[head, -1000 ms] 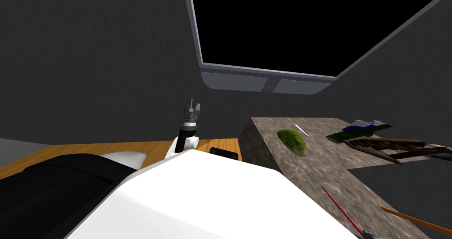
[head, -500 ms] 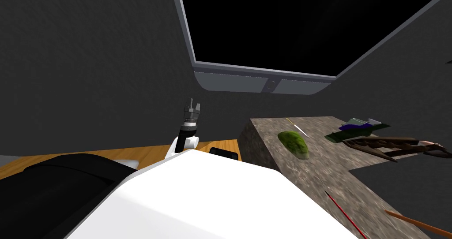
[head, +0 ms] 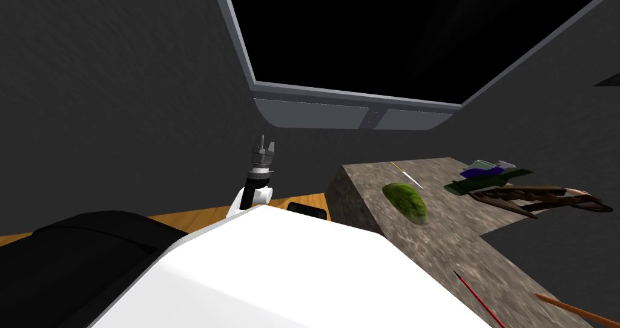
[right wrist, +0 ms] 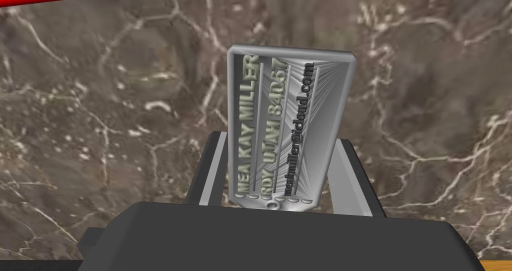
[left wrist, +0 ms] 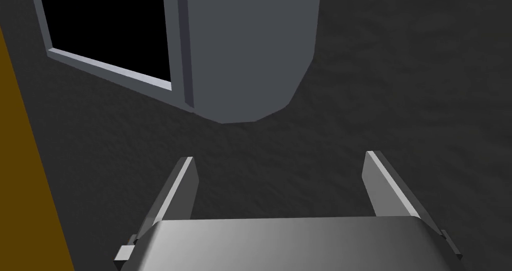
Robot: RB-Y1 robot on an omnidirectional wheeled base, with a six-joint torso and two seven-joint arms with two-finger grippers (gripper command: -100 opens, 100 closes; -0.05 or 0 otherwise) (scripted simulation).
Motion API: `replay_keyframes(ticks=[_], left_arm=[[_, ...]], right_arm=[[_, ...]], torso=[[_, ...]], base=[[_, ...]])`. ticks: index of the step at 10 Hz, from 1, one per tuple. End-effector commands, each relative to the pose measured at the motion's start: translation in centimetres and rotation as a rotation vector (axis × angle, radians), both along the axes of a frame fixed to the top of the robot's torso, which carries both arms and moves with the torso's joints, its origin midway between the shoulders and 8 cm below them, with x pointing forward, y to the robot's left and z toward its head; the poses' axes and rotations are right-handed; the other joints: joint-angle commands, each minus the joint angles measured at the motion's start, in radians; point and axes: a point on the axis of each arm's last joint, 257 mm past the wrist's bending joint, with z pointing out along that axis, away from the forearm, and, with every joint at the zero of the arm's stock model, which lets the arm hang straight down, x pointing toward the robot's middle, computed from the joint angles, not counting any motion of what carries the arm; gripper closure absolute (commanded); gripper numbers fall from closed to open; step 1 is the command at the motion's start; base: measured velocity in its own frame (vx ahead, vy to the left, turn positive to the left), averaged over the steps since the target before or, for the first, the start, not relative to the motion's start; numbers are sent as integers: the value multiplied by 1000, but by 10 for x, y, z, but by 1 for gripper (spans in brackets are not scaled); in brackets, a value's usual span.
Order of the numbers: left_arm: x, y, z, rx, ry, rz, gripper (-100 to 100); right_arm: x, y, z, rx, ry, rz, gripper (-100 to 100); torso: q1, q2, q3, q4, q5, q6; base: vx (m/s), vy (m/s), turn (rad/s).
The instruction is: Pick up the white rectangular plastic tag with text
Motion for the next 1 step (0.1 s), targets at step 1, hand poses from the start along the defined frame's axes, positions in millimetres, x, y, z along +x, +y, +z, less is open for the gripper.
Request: replay_keyframes(ticks=[1], left_arm=[[0,0,0,0,0,0,0]], right_arm=[[0,0,0,0,0,0,0]], torso=[[0,0,0,0,0,0]], base=[[7,2,3]])
